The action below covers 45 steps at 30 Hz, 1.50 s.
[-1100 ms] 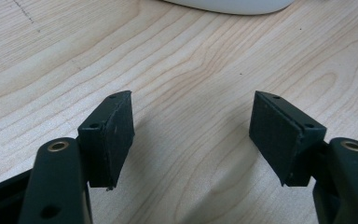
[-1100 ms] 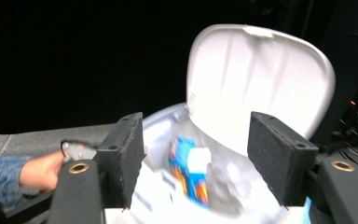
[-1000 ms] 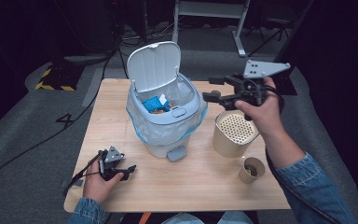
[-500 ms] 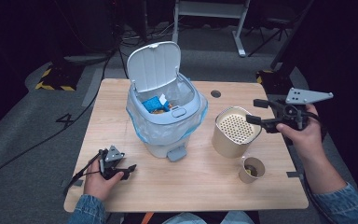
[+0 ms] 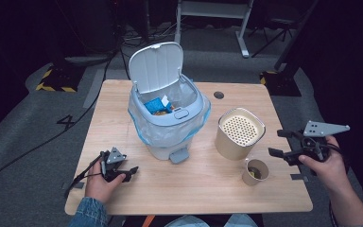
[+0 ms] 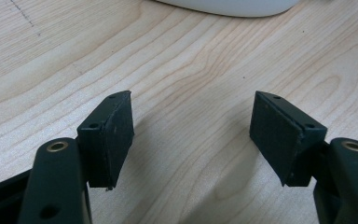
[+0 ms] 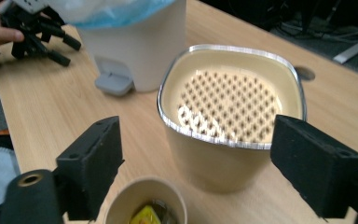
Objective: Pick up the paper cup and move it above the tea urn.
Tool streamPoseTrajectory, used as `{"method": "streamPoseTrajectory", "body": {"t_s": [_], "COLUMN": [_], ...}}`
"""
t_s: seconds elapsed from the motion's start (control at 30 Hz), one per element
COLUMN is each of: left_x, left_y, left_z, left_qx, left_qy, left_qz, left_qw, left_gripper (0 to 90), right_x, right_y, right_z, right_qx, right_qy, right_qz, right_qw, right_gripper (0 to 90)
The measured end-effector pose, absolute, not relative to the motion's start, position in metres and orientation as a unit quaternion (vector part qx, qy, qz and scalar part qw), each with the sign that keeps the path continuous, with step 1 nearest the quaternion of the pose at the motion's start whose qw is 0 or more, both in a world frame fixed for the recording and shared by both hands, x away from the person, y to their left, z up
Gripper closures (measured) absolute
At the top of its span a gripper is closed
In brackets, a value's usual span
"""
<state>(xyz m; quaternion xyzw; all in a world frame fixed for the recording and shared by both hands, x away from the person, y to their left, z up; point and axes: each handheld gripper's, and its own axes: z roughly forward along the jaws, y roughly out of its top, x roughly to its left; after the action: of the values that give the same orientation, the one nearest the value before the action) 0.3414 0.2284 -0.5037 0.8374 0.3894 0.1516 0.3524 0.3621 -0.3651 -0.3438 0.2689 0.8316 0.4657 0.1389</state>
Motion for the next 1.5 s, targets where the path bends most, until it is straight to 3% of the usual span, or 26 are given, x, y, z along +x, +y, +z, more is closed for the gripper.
{"method": "streamPoseTrajectory", "body": {"t_s": [0.6,1.1,1.4,1.5], "left_x": [0.342,0.342,0.342,0.342], "left_y": [0.228,0.228,0.228,0.228], "left_z": [-0.504,-0.504,-0.504,-0.504], "left_qx": [0.837,0.837,0.837,0.837], "left_qy": [0.390,0.390,0.390,0.390], "left_qz": [0.152,0.152,0.152,0.152], "left_qw": [0.353,0.353,0.353,0.353], "left_gripper": [30.9,30.8,30.9,30.9], "right_x": [0.327,0.331,0.332,0.333], "right_y": [-0.384,-0.364,-0.352,-0.349], "right_z": [-0.427,-0.479,-0.490,-0.492], "right_qx": [0.288,0.289,0.282,0.280], "right_qy": [0.864,0.865,0.862,0.855], "right_qz": [0.404,0.400,0.412,0.426], "right_qw": [0.090,0.095,0.090,0.097], "right_gripper": [16.6,18.0,17.7,24.9]}}
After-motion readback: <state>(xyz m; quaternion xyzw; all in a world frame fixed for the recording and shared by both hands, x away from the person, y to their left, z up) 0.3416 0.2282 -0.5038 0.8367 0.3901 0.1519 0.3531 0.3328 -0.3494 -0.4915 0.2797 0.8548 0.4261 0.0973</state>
